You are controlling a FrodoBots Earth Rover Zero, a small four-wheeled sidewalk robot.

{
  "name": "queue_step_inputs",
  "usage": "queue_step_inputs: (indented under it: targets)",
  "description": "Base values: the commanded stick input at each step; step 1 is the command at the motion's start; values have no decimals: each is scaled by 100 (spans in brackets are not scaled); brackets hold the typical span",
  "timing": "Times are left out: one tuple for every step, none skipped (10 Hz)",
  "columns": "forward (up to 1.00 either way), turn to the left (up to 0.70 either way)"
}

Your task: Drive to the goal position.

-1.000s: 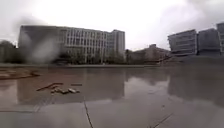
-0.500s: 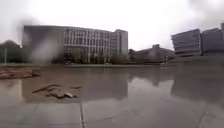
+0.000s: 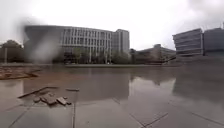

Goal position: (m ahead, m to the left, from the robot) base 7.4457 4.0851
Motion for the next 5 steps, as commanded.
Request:
queue_step_inputs:
  targets:
    - [70, 29]
    - [70, 33]
    - [70, 19]
    - [70, 2]
    - [70, 2]
